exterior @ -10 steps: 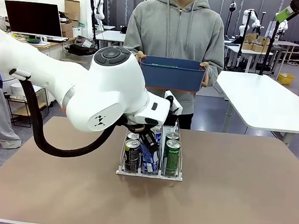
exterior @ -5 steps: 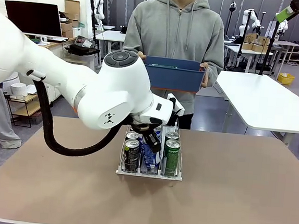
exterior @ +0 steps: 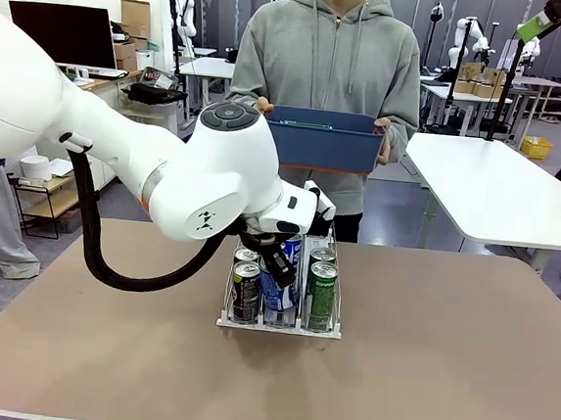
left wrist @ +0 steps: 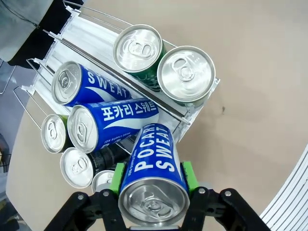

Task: Fill the beverage cans into the dispenser.
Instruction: Place the picked Ionic drink in the line of the Automatic Can Dispenser with the same cans.

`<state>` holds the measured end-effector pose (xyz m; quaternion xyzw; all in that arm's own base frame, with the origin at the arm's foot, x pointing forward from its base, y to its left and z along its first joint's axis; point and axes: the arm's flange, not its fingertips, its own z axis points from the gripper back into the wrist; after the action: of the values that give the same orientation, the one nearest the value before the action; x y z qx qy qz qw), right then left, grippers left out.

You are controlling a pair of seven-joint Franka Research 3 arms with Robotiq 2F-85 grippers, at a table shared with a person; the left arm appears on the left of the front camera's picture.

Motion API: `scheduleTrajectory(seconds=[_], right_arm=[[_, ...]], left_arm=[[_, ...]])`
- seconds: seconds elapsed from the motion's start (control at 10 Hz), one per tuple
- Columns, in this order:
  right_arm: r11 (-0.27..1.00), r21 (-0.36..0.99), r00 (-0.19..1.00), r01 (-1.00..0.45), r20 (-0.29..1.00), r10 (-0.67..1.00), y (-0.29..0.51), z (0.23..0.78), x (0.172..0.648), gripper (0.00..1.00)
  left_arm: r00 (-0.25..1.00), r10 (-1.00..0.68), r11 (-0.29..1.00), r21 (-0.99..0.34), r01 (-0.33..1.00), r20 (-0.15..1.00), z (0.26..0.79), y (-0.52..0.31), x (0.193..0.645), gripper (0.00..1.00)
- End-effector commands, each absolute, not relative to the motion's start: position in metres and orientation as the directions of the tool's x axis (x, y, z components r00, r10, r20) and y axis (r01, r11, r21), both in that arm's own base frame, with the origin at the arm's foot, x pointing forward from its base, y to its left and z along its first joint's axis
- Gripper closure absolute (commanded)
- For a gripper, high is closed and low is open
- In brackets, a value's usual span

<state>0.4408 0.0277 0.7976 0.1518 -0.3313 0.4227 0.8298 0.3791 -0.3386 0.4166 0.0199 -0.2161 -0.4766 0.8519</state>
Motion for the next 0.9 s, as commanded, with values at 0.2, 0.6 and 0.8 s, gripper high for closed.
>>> scheduleTrajectory(seconds=[0.2,0.6,0.8], right_arm=[[0.601,-0.015,0.433,-0.799,0.679,0.593,0.028,0.797,0.439,0.0],[0.601,-0.015,0.433,-0.799,0.679,0.593,0.028,0.797,0.439,0.0],[0.601,-0.015,0.433,-0.799,0.679,0.593,0.028,0.797,0.439,0.0]], left_arm=[[0.483,-0.803,0.581,0.273,0.767,0.349,0.406,-0.337,0.406,0.43],[0.549,-0.777,0.618,0.21,0.757,0.309,0.402,-0.343,0.409,0.43],[0.491,-0.805,0.57,0.209,0.794,0.332,0.398,-0.344,0.395,0.43]])
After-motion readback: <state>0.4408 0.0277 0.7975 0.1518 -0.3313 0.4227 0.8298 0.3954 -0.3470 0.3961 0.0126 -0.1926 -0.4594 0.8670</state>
